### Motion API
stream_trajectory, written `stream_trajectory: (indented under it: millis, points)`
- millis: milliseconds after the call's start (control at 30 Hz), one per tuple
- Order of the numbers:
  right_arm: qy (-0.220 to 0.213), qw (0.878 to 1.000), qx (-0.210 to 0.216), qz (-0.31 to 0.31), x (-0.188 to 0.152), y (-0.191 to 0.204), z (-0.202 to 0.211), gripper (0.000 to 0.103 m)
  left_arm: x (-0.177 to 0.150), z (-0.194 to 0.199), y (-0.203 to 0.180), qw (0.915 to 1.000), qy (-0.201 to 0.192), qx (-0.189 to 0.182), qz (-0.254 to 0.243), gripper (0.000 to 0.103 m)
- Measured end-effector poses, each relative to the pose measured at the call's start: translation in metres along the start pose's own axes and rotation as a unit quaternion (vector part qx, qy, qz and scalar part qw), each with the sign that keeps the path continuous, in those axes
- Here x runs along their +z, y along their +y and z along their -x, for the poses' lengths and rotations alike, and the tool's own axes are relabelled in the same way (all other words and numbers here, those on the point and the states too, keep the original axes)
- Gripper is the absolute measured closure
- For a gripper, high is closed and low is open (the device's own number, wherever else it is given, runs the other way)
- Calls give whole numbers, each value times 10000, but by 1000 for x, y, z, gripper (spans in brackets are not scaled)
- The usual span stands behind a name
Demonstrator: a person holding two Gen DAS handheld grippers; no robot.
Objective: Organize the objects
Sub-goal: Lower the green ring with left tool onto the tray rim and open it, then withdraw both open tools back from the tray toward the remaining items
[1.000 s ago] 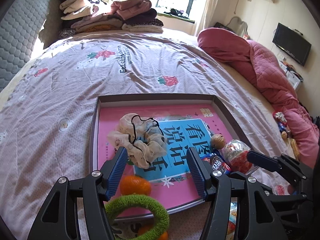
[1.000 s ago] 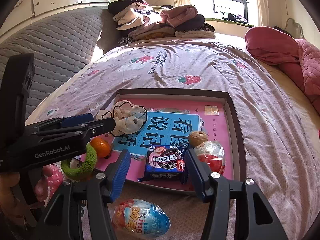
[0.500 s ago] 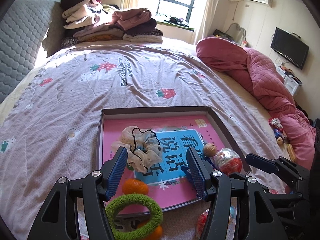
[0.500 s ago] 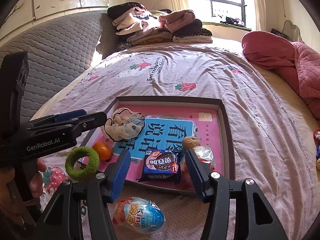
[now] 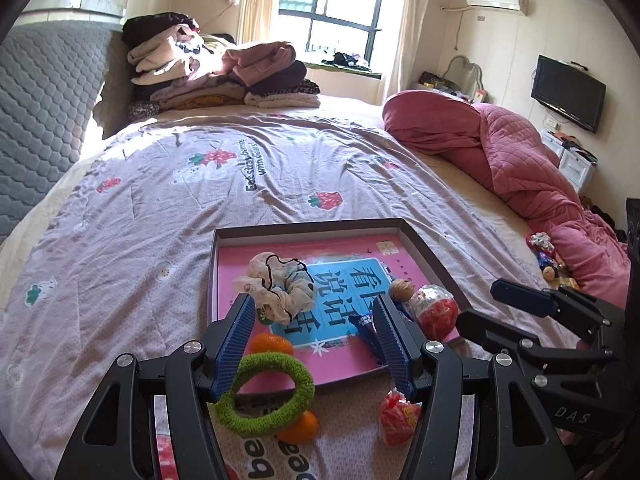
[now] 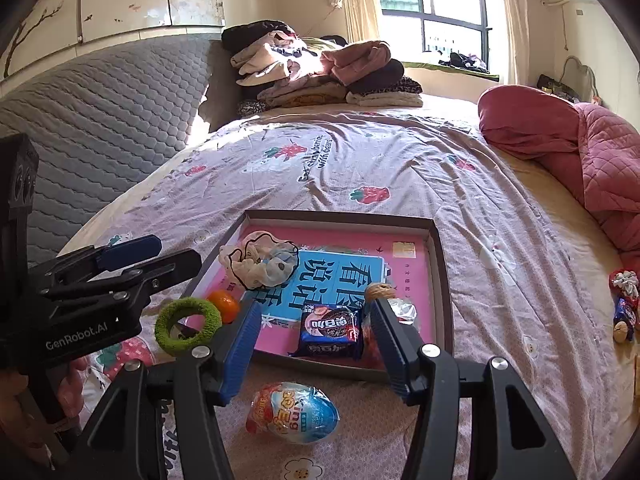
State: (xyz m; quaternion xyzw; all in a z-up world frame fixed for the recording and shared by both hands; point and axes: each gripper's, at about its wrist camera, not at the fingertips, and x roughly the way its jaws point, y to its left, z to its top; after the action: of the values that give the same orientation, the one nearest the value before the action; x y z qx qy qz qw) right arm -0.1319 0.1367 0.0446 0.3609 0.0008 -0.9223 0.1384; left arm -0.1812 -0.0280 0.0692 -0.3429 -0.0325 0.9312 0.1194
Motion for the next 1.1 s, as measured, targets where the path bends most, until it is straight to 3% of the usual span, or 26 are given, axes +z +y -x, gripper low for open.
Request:
stream_trajectory:
  millis: [333, 1100]
  points:
    - [-135, 9999, -27, 87, -2, 9, 22, 46, -21, 30, -11, 9999, -125, 93, -34, 40]
    - [-210, 9995, -66, 207, -16, 17, 53, 46, -48, 61, -24, 9998, -101, 132, -62, 40]
